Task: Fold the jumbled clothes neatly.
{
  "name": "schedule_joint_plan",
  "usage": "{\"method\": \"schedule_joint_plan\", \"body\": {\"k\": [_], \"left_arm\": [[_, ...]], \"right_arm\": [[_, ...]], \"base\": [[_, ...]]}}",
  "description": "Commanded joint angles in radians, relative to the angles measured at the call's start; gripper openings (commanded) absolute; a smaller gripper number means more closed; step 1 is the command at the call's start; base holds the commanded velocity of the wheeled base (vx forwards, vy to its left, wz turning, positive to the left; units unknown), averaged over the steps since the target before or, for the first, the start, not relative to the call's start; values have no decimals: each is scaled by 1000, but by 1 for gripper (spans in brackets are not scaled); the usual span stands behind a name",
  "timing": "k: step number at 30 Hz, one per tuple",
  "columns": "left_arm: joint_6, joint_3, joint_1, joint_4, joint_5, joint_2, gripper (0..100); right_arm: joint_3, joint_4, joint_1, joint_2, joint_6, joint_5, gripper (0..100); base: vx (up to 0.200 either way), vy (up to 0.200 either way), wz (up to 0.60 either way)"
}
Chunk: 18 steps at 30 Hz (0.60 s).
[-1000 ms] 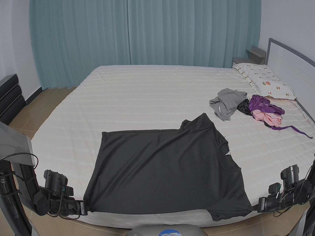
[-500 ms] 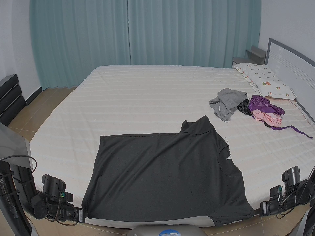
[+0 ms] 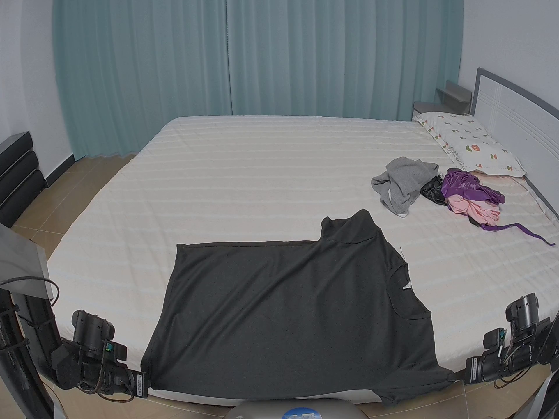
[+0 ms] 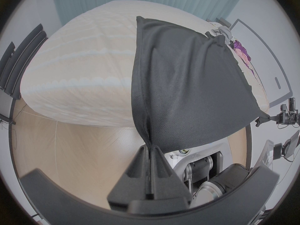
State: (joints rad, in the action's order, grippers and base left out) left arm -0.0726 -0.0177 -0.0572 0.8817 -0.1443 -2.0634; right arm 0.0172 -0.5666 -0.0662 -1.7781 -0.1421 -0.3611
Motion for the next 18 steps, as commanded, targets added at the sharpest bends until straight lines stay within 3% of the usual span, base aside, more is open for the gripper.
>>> {"method": "schedule_joint_plan", "body": {"k": [1,6,7,12,18], "left_arm": [[-7,1,-1,3,3,25,0],[-124,-67,-3,25,3,68,0],[-194,-102,-4,28,3,88,0],[-349,-188,-6,28,5,95,0],[-421,-232,-4,28,9,95,0]], "right_arm": [[-17,-15,0,29,-2,-2,0],[23,-42,2,60,-17,-6,0],[43,-42,8,60,-33,-7,0],[127,-42,22,46,-119,-6,0],[230,-33,22,42,-198,19,0]], "base": [[0,0,0],[0,0,0],[0,0,0],[0,0,0],[0,0,0]]}}
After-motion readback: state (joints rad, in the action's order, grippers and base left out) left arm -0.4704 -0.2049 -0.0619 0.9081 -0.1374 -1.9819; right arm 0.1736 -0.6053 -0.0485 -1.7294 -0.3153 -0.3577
